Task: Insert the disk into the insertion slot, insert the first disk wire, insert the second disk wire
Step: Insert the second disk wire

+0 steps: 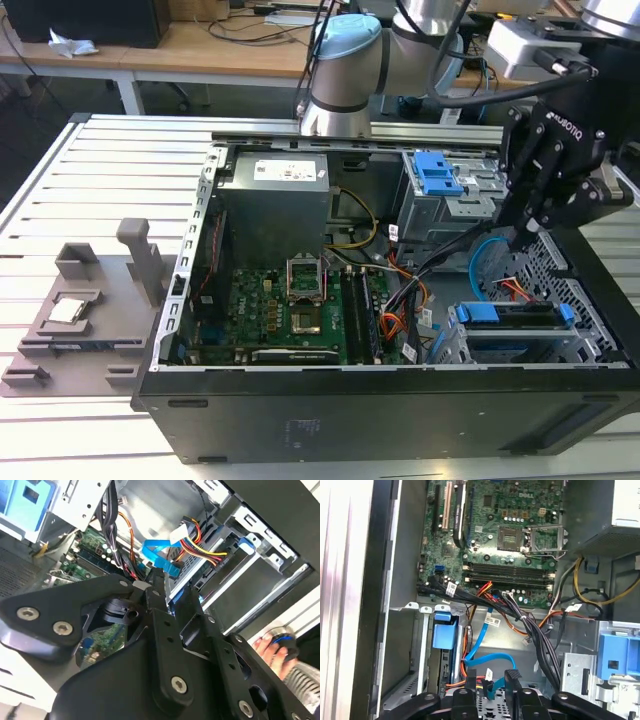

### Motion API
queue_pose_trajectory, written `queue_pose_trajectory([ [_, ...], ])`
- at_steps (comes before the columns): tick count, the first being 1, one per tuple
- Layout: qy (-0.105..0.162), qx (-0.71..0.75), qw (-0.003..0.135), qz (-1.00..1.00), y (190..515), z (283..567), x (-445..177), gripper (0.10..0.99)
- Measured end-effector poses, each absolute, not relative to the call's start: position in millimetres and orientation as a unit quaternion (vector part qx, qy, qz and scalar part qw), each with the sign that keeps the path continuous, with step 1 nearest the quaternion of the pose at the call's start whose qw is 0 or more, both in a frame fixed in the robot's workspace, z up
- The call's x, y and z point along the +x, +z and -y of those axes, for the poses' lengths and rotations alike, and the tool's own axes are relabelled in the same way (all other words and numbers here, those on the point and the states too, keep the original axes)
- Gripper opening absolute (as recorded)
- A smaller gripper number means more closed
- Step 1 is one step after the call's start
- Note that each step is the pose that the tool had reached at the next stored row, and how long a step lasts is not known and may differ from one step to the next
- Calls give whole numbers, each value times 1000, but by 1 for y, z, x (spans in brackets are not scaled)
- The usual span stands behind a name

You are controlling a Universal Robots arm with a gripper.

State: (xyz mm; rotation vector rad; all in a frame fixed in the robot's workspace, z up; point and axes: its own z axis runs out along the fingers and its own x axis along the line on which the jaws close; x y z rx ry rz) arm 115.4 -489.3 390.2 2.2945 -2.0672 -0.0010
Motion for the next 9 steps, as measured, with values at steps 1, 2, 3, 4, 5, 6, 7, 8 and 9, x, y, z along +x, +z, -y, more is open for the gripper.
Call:
queue_pose_trajectory([
  [1,0,750,27,661,389,489,115,361],
  [2,1,753,27,658,389,489,116,361],
  [3,1,754,28,656,387,489,117,361],
  [4,2,754,29,656,386,487,118,361],
  [5,3,754,29,656,385,485,121,361],
  [6,3,755,30,655,383,484,122,361],
  [7,5,755,32,655,383,484,122,361],
  [8,8,756,35,654,380,484,122,361],
  [9,9,756,37,653,378,484,123,361],
])
